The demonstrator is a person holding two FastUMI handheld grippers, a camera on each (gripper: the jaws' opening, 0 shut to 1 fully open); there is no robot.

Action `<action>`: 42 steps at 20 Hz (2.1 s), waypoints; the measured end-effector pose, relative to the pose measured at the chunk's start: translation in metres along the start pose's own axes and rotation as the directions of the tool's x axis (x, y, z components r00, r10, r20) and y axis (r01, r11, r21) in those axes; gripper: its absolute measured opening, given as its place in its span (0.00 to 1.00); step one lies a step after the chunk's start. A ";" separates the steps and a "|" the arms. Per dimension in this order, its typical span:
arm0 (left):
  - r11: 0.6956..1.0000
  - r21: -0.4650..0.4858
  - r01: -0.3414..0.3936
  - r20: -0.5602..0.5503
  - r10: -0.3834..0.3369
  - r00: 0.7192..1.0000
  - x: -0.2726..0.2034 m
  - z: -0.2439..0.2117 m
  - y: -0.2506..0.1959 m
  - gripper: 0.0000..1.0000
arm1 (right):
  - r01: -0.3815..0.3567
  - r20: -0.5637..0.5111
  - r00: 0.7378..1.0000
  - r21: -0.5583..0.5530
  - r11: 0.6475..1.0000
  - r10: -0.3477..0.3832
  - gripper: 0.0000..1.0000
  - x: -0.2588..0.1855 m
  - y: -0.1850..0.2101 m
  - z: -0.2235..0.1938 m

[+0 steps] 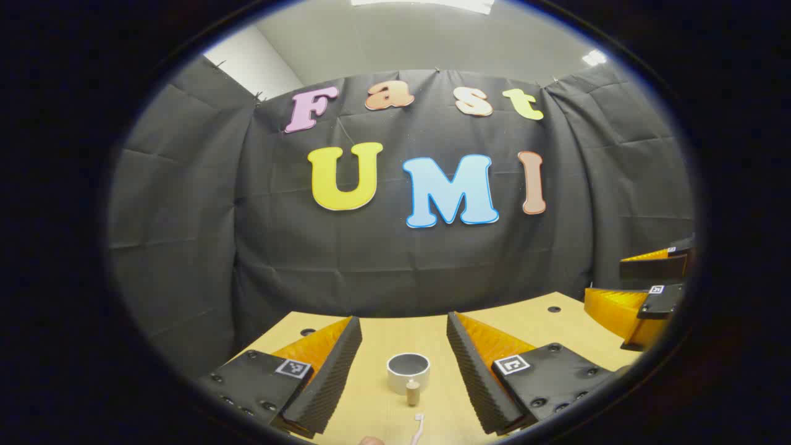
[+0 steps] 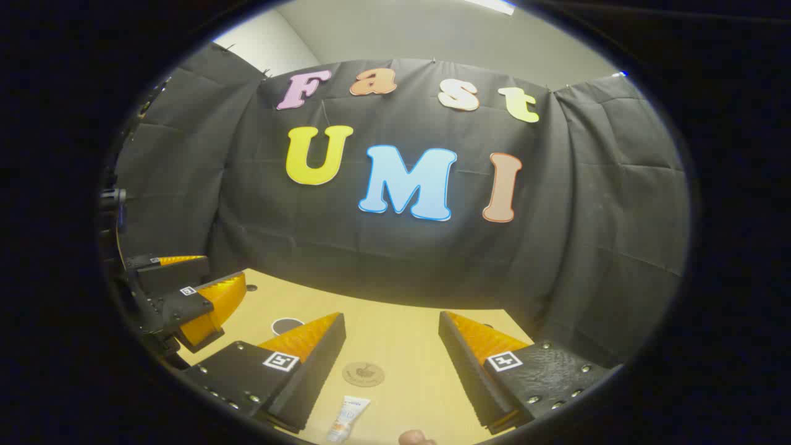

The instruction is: Put the toothbrush and toothpaste on the desktop into the cup, then pick up the cup and place it on the coaster on the desktop.

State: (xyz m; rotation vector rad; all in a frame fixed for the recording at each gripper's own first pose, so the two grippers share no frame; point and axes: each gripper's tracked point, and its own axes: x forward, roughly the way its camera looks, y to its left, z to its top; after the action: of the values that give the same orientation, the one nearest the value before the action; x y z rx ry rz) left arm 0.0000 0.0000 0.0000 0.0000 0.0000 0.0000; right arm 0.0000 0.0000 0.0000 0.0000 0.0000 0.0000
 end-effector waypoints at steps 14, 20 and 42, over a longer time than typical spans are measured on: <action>1.000 0.012 0.011 -0.020 -0.011 1.000 0.002 -0.002 -0.014 0.92 | -0.010 -0.024 1.000 0.026 1.000 0.010 0.94 0.003 -0.009 -0.005; 1.000 0.012 0.029 -0.046 -0.028 0.999 0.004 -0.011 -0.020 0.92 | -0.023 -0.055 0.998 0.037 0.999 0.025 0.95 0.005 -0.005 -0.014; 0.995 -0.038 0.094 -0.621 -0.097 0.778 0.018 -0.206 -0.014 0.92 | -0.037 -0.669 0.724 0.205 0.978 0.168 0.97 0.030 0.050 -0.191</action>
State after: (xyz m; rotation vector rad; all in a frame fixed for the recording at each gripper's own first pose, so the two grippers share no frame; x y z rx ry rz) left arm 0.0178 -0.0144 -0.2056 -0.0055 0.6722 -0.1032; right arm 0.0299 0.0499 -0.1908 0.1828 0.7537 0.1136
